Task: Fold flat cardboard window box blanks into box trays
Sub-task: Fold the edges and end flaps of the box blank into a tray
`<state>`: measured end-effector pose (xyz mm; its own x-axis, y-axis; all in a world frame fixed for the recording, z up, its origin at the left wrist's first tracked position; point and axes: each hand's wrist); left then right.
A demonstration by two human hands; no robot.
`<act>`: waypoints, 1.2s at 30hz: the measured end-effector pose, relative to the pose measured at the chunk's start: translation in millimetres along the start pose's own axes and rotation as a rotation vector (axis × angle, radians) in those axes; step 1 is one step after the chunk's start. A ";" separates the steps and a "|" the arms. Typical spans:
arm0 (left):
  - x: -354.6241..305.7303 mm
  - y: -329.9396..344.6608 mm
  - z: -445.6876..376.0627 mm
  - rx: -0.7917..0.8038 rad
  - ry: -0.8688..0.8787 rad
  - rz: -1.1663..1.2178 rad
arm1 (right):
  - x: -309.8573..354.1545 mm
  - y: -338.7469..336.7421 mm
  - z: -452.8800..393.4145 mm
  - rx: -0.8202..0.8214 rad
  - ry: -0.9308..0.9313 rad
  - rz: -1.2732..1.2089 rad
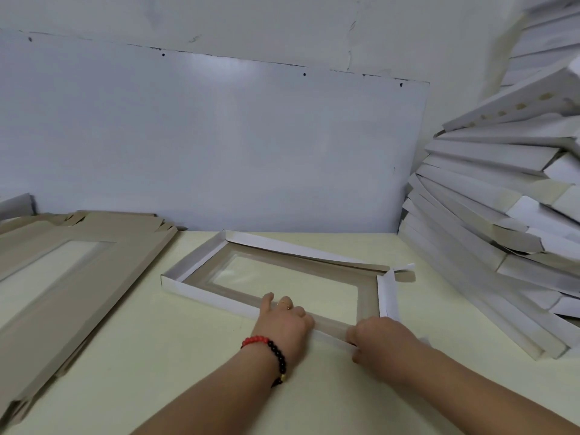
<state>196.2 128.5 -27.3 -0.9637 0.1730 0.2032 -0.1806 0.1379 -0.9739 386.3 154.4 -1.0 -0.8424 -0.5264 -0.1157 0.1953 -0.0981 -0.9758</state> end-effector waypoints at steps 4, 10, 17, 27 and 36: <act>5.9 -7.8 -4.0 0.017 0.006 -0.031 | 16.7 -3.2 5.2 -0.005 0.020 -0.034; -34.8 -3.9 2.7 -0.024 -0.014 0.205 | 42.9 -19.6 5.5 0.052 -0.079 -0.027; 3.6 -1.5 9.0 0.024 -0.171 0.230 | 3.7 -51.2 23.2 0.102 -0.177 -0.242; 51.1 -0.7 21.1 -0.024 0.114 0.227 | -8.6 -8.5 26.9 -0.034 -0.204 -0.207; 38.8 9.9 82.9 -0.262 0.333 0.264 | 3.8 21.0 26.5 -0.251 -0.303 -0.061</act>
<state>140.8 55.7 -37.5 -0.8469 0.5314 0.0159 0.1580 0.2801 -0.9469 400.5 128.0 -17.0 -0.6548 -0.7551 -0.0328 -0.0106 0.0526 -0.9986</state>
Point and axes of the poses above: each hand's wrist, its own z-axis away from the middle knuckle, its own y-axis out of the palm, x = y × z, and after that the axes turned 4 degrees about -z, right-handed
